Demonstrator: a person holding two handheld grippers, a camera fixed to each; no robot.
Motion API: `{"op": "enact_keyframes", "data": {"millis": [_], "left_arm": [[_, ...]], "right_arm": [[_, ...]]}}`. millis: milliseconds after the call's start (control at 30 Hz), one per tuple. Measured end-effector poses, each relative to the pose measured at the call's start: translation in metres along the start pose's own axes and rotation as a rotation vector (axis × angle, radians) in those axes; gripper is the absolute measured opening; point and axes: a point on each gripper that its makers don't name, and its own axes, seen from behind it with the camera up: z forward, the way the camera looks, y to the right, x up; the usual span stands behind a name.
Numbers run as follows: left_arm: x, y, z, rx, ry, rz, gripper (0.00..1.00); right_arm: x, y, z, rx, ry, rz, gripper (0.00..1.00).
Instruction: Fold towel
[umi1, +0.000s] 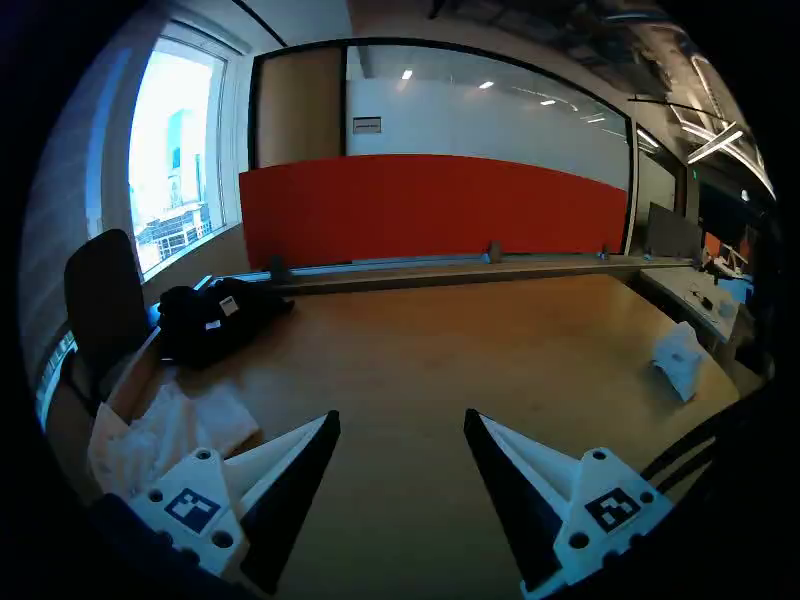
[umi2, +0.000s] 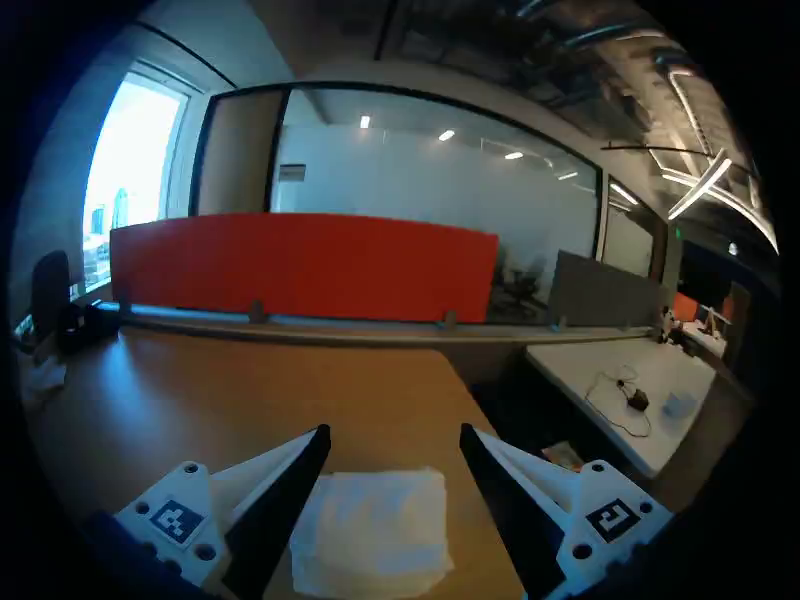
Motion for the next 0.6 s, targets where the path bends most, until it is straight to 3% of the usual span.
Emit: {"op": "enact_keyframes", "data": {"millis": [100,300,600], "left_arm": [[0.002,-0.001,0.001,0.004,0.006,-0.002,0.92],[0.008,-0.002,0.002,0.008,0.022,-0.003,0.92],[0.025,-0.01,0.004,0.034,0.071,-0.014,0.92]], "right_arm": [[0.014,-0.01,0.0,0.018,0.056,-0.007,1.0],[0.02,-0.021,0.004,0.031,0.062,-0.019,1.0],[0.046,-0.051,0.005,0.06,0.117,0.014,1.0]]}}
